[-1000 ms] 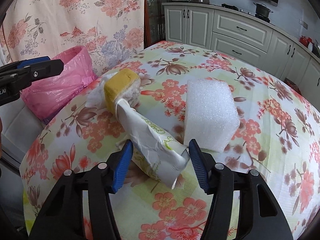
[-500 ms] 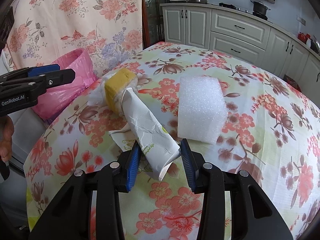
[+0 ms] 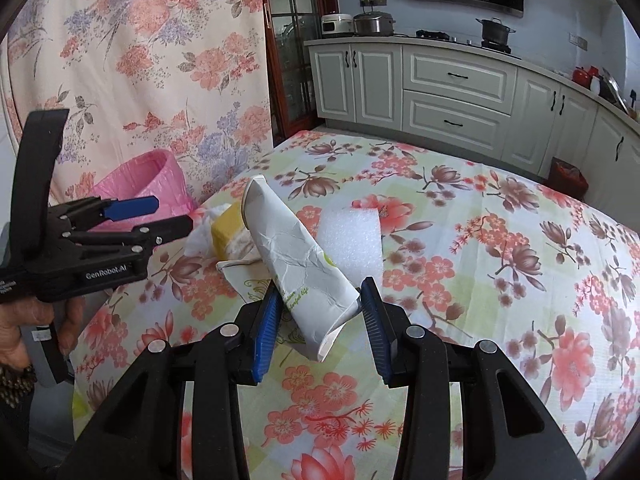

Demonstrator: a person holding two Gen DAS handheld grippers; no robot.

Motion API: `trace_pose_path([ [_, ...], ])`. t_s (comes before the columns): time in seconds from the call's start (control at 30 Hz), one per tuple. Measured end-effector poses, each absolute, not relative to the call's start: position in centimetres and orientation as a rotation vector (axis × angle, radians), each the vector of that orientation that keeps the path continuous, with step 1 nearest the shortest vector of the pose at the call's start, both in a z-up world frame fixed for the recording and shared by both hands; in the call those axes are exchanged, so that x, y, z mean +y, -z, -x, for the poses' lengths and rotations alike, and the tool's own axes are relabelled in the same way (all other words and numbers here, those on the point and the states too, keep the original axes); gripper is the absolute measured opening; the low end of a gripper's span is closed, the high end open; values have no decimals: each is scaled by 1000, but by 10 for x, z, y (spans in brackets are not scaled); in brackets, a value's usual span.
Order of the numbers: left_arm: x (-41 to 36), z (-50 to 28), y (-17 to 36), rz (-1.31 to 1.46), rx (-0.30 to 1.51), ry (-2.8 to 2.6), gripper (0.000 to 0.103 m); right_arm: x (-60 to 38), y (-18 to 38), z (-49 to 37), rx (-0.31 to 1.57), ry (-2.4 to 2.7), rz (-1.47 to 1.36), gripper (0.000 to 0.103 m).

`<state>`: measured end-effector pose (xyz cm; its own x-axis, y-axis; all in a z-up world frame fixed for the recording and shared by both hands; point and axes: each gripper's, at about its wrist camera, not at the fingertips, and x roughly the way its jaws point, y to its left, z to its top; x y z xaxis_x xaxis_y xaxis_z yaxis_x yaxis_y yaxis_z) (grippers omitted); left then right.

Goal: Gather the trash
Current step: 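Grasp the white printed paper wrapper with the right tool and lift it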

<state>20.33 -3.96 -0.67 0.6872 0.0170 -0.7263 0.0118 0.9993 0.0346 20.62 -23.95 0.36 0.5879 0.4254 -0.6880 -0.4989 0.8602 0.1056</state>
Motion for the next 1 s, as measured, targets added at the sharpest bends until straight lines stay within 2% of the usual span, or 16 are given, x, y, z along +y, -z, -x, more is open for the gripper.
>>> trace_pose_path([
  [0.13,-47,-208,12,-39,821,18,62,-250,-9,-209,760,-514,91,39],
  [0.27,-54,-215,17,-41,828,43,56,-257,-10,-212,757,-500,67,39],
  [0.47,-63,-226,25,-43,846,66,53,-264,-10,-211,753,-484,52,39],
  [0.53,-65,-229,29,-46,857,68,49,-266,-9,-212,754,-478,48,39],
  [0.67,-64,-237,38,-41,883,81,28,-269,-9,-213,757,-470,41,39],
  [0.7,-65,-237,39,-39,885,86,27,-269,-9,-213,757,-469,42,39],
  [1.0,-62,-219,21,-12,851,124,25,-270,-10,-214,754,-462,39,39],
])
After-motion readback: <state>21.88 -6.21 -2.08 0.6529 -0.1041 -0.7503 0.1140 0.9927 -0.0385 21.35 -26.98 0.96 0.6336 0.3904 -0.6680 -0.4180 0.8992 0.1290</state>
